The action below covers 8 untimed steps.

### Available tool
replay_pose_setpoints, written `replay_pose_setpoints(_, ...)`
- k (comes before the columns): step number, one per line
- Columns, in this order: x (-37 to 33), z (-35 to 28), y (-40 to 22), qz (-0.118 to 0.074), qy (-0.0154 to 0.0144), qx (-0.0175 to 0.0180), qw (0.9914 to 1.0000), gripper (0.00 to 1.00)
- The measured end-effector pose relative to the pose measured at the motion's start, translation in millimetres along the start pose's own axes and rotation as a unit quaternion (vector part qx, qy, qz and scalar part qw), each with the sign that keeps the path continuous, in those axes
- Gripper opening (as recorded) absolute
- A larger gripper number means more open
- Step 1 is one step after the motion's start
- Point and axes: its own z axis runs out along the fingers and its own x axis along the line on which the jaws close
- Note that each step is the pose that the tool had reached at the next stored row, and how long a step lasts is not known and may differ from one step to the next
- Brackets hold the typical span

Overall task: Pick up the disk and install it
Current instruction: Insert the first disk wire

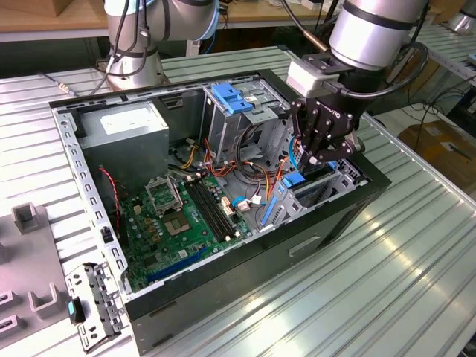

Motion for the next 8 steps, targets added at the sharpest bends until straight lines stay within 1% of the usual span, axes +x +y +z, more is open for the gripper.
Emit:
replay_pose_setpoints(1,-0.3,0.0,-6.6,0.0,0.0001,0.0,1.0,0.11)
replay_pose_setpoints(3,-0.7,0.0,-15.4,0.0,0.0001,-0.0002,1.0,0.11)
replay_pose_setpoints(4,-1.0,-0.1,-22.0,0.0,0.0001,-0.0003,1.0,0.11)
replay_pose_setpoints(5,-1.1,-0.2,-26.6,0.0,0.0001,-0.001,1.0,0.11)
replay_pose_setpoints(6,-1.3,-0.3,-29.9,-0.001,0.0002,-0.0014,1.0,0.11)
replay_pose_setpoints(7,-1.4,-0.3,-30.7,-0.004,0.0002,-0.0013,0.99999,0.11)
replay_pose_setpoints(8,-1.3,-1.9,-31.4,-0.012,0.0006,-0.0013,0.99993,0.11)
